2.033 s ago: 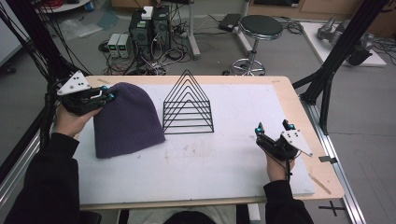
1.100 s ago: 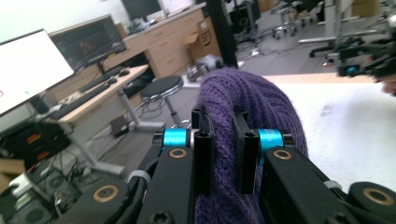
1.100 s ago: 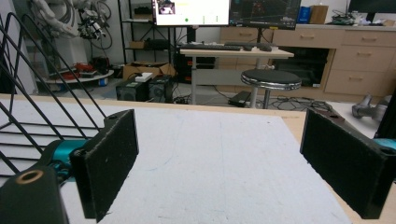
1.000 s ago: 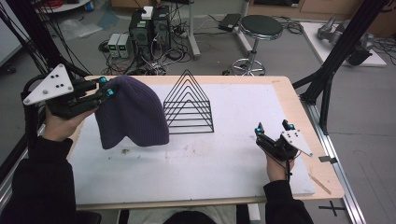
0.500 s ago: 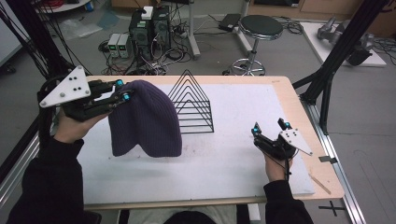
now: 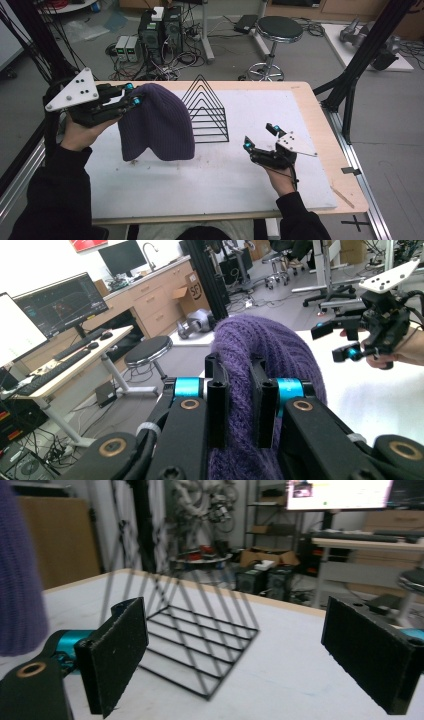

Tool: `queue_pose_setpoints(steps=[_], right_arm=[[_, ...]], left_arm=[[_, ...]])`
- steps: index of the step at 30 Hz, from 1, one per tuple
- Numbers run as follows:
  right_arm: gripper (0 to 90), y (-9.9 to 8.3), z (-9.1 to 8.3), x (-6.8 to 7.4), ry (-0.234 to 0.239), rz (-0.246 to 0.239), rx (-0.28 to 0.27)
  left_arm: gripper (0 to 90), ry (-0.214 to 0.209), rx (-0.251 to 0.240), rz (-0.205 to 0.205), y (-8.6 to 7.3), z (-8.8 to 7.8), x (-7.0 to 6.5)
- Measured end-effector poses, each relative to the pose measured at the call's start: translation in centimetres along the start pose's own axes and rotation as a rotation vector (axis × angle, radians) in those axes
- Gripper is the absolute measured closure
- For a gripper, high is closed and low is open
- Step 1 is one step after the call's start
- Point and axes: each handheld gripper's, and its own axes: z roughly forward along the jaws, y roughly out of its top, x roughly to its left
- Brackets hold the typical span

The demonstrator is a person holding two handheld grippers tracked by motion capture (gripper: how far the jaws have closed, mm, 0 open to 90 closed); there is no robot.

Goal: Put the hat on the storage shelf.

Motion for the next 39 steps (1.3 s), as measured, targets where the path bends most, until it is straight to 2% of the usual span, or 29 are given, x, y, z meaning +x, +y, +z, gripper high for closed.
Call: queue_pose_setpoints(steps=[8, 10, 15, 22, 27, 29, 33, 36, 39], right_arm=[[10.7, 0.8, 1.8, 3.2, 0.156, -0.013, 0.019], [10.7, 0.9, 2.1, 3.4, 0.17, -0.02, 0.02], [10.7, 0.9, 3.4, 4.5, 0.247, -0.015, 0.06], [10.7, 1.4, 5.2, 6.5, 0.363, -0.019, 0.079], [10.8, 1.9, 6.3, 7.7, 0.423, -0.018, 0.09], [10.8, 1.9, 6.7, 8.1, 0.441, -0.007, 0.114], [16.9, 1.9, 7.1, 8.4, 0.461, -0.007, 0.113], [24.7, 1.9, 7.0, 8.2, 0.483, 0.006, 0.122], [37.7, 2.0, 6.8, 8.1, 0.505, 0.012, 0.131]], left_arm=[[81.3, -0.009, -0.01, 0.009, 0.4, 0.3, -0.4], [81.2, -0.013, -0.012, 0.01, 0.5, 0.4, -0.4], [81.2, -0.016, -0.018, 0.011, 0.7, 0.6, -0.5], [81.2, -0.027, -0.024, 0.014, 1.0, 1.0, -0.7], [81.2, -0.033, -0.034, 0.015, 1.2, 1.3, -0.8], [81.2, -0.04, -0.037, 0.016, 1.3, 1.5, -0.9], [81.2, -0.054, -0.039, 0.018, 1.4, 2.0, -1.1], [81.1, -0.061, -0.038, 0.021, 1.4, 2.3, -1.2], [81.1, -0.066, -0.037, 0.021, 1.4, 2.5, -1.3]])
